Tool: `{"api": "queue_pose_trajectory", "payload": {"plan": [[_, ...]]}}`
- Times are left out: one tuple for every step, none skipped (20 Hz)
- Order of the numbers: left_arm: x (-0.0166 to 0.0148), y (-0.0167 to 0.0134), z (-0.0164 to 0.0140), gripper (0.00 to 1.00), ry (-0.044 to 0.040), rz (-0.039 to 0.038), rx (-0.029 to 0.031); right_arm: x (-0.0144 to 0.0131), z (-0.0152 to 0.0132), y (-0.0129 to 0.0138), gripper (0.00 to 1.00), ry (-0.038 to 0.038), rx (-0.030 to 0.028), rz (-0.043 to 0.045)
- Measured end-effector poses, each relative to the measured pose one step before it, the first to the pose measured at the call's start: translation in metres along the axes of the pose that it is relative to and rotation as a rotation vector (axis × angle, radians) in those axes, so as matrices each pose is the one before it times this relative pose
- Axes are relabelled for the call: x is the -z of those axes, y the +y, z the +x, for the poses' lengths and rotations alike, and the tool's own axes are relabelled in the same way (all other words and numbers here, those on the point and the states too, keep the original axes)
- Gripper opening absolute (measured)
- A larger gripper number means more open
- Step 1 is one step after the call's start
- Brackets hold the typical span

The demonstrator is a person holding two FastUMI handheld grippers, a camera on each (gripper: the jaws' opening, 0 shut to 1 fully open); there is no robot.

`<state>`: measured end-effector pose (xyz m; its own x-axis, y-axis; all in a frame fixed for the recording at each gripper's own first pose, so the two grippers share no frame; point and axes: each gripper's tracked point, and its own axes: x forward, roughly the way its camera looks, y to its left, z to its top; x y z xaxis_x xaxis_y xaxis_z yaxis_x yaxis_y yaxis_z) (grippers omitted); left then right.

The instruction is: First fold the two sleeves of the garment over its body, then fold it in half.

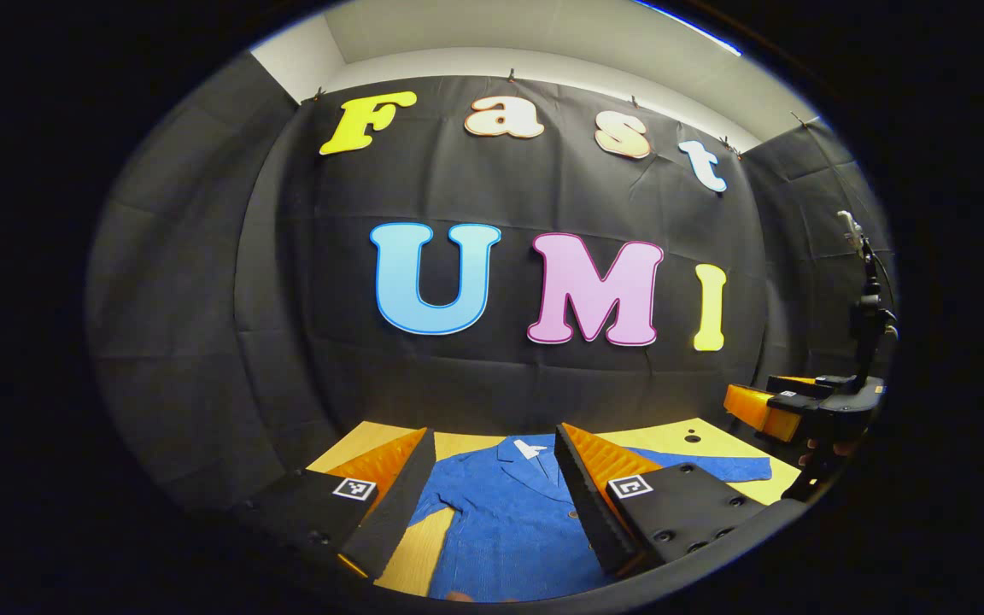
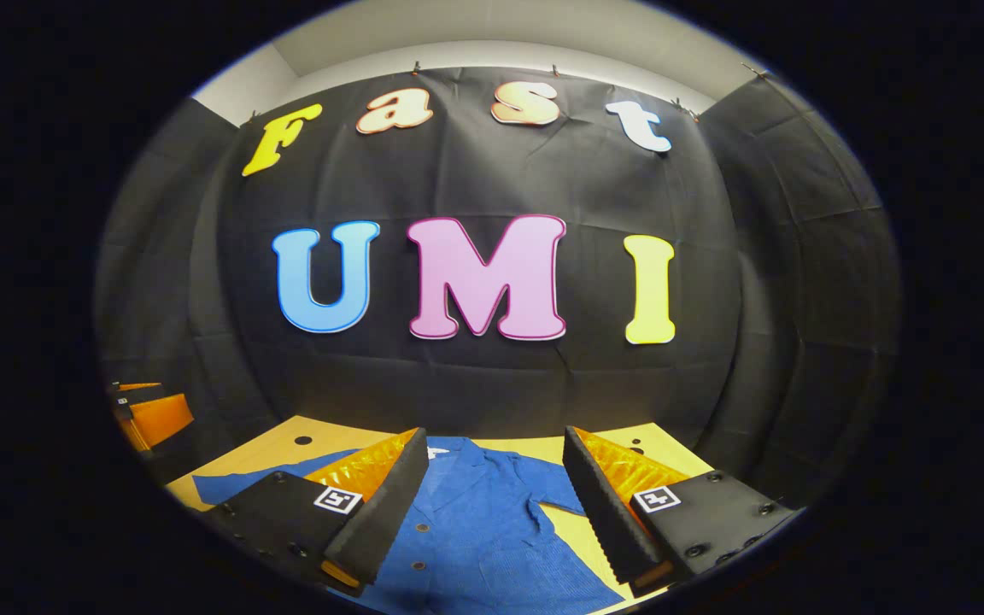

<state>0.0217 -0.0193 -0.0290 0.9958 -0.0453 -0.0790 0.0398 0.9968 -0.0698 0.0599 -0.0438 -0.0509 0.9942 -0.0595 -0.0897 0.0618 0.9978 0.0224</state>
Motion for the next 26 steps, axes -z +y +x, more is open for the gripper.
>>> {"api": "queue_pose_trajectory", "payload": {"plan": [[-0.00002,-0.00420,0.00239,0.81,0.00241,-0.01315,0.00646,0.00038,0.00423,-0.00854,0.99,0.00015,0.01993,0.01161],[0.00178,-0.00269,0.00283,0.81,0.00389,-0.00930,0.00003,0.00268,0.00664,-0.01072,0.99,0.00336,0.02285,0.01013],[0.00299,-0.00310,0.00361,0.81,0.00908,0.00007,-0.00103,0.00649,0.00565,-0.01019,0.99,0.00786,0.01955,0.00678],[0.00335,-0.00422,0.00297,0.81,0.01231,0.00685,-0.00106,0.00570,0.00633,-0.01252,0.95,0.01182,0.02365,0.00253],[0.00270,-0.00474,0.00322,0.81,0.01100,0.00891,0.00190,0.00660,0.00838,-0.01412,0.95,0.01072,0.02288,0.00256],[0.00575,-0.00659,0.00393,0.81,0.02018,0.00286,0.01356,0.00888,0.00944,-0.01445,0.95,0.02274,0.02792,0.00234],[0.00582,-0.00683,0.00337,0.81,0.02202,-0.00457,0.01182,0.01001,0.00916,-0.01436,0.99,0.02619,0.02282,0.01009],[0.00440,-0.00422,0.00588,0.81,0.01836,-0.01065,0.00035,0.00784,0.00953,-0.01267,0.99,0.02738,0.02030,0.01539],[0.00303,-0.00265,0.00427,0.81,0.01250,-0.01293,-0.00495,0.00679,0.01147,-0.01356,0.99,0.01833,0.02515,0.00802],[0.00347,-0.00371,0.00387,0.81,0.01086,-0.01162,-0.00527,0.00354,0.01139,-0.01442,1.00,0.00842,0.02769,0.00266],[0.00143,-0.00371,0.00464,0.81,0.00979,-0.00560,-0.00488,0.00398,0.01142,-0.01558,1.00,0.00667,0.02696,-0.00331],[0.00391,-0.00431,0.00398,0.81,0.01370,0.00273,-0.00413,0.00521,0.01142,-0.01618,0.99,0.01014,0.03249,-0.00800],[0.00348,-0.00469,0.00406,0.81,0.01641,0.00754,-0.00356,0.00598,0.01182,-0.01769,0.99,0.01601,0.03758,-0.01362],[0.00208,-0.00381,0.00369,0.81,0.00946,0.00804,-0.00030,0.00815,0.01154,-0.01726,0.99,0.02845,0.03693,-0.01428],[0.00108,-0.00589,0.00428,0.81,0.00552,0.00569,0.00181,0.01088,0.01263,-0.01575,0.99,0.03685,0.02930,-0.00164],[0.00116,-0.00430,0.00511,0.81,0.01191,-0.00378,-0.00400,0.01022,0.01226,-0.01260,1.00,0.03451,0.01824,0.01580],[0.00083,-0.00267,0.00620,0.81,0.01314,-0.01417,-0.01313,0.00955,0.01086,-0.01059,1.00,0.03683,0.01134,0.02629],[-0.00010,-0.00356,0.00500,0.81,0.00904,-0.02419,-0.01123,0.00639,0.01304,-0.01471,1.00,0.02620,0.02384,0.02536],[-0.00083,-0.00632,0.00478,0.81,0.00698,-0.02800,0.00091,0.00568,0.01163,-0.01653,1.00,0.02817,0.03275,0.01659],[0.00120,-0.00726,0.00457,0.81,0.00557,-0.02206,0.00167,0.00584,0.01215,-0.01693,1.00,0.02603,0.03356,0.01155],[0.00225,-0.00554,0.00502,0.81,0.00657,-0.01189,0.00223,0.00650,0.01134,-0.01513,1.00,0.02632,0.03121,0.00963],[0.00172,-0.00491,0.00418,0.81,0.01009,-0.00046,0.00360,0.00847,0.01085,-0.01442,1.00,0.03810,0.02772,0.01051],[0.00207,-0.00332,0.00301,0.81,0.01223,0.00768,0.00077,0.01069,0.01053,-0.01167,1.00,0.04309,0.01922,0.01501],[0.00059,-0.00139,0.00315,0.81,0.01090,0.00918,-0.00438,0.01145,0.01044,-0.00825,1.00,0.05693,0.01103,0.01686],[-0.00122,-0.00113,0.00085,0.81,0.00185,0.00424,0.00230,0.00948,0.01148,-0.00622,0.94,0.04686,0.00997,0.00853],[-0.00167,-0.00240,0.00129,0.81,-0.00323,0.00111,0.00453,0.00921,0.01137,-0.00791,1.00,0.05217,0.01878,0.00809]]}}
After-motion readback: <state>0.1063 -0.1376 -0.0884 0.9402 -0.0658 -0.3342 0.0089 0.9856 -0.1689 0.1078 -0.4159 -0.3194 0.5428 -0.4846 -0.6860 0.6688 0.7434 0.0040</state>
